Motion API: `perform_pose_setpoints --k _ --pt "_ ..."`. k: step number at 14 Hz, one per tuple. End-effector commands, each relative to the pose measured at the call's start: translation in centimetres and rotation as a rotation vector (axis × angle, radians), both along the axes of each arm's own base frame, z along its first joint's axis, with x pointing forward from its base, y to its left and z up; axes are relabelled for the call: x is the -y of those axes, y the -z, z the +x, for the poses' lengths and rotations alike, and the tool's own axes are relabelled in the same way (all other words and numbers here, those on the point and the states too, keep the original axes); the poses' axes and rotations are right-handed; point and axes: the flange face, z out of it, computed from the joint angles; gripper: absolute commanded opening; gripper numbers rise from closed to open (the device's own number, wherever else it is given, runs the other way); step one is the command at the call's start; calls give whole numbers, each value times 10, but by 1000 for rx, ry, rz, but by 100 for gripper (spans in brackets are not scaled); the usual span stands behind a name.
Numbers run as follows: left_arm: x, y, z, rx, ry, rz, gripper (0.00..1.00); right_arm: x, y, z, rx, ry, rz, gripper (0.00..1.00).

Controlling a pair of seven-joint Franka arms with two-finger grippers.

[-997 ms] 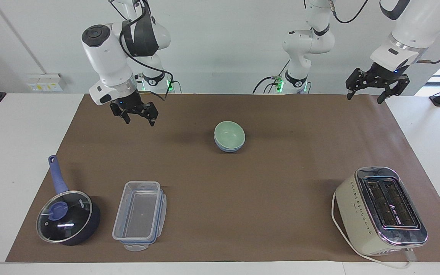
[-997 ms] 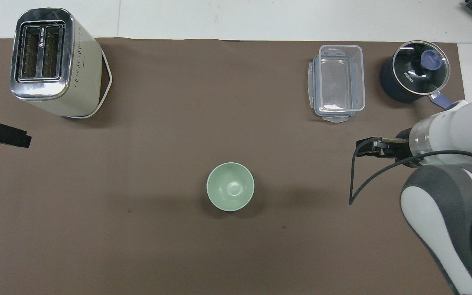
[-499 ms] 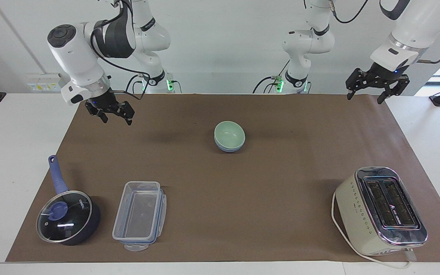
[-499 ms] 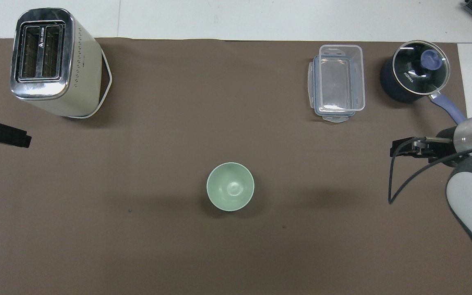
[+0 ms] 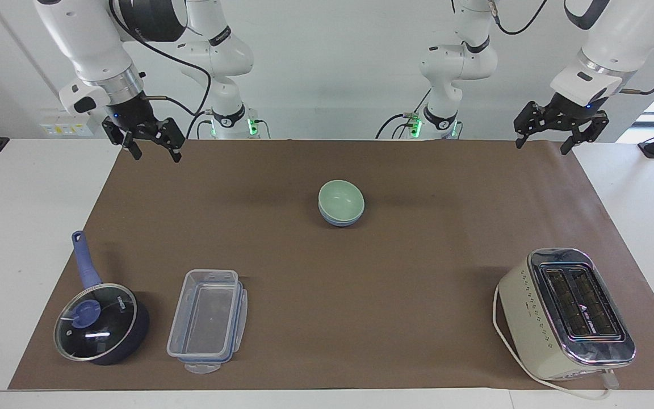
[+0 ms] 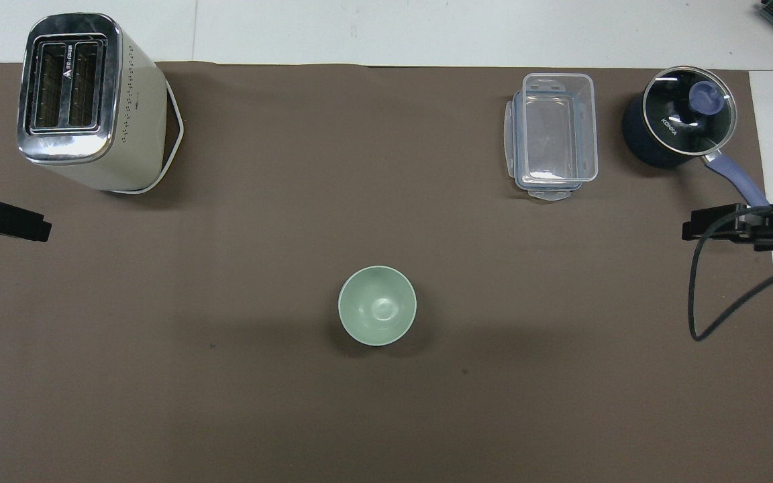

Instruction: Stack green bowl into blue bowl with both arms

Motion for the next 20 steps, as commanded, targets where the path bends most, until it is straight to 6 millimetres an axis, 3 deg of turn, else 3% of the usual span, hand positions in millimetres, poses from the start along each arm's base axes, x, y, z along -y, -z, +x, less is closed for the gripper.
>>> perform_pose_setpoints --k 1,3,6,11,15,20 --pt "-2 -4 -4 0 -12 21 100 -3 -42 -3 24 -21 -30 100" --pt "-2 -4 -4 0 -12 21 100 -7 -60 -6 34 -39 -65 100" --pt "-2 -4 -4 0 -12 21 100 -9 -44 -6 13 -61 -77 100" --pt "-2 -4 -4 0 -12 21 100 -8 -39 -6 18 -134 -82 100" --pt "-2 -4 -4 0 -12 21 100 8 -41 -13 -26 -120 -99 100" --pt "-2 -4 -4 0 -12 21 100 10 -41 -14 -25 -108 -98 100"
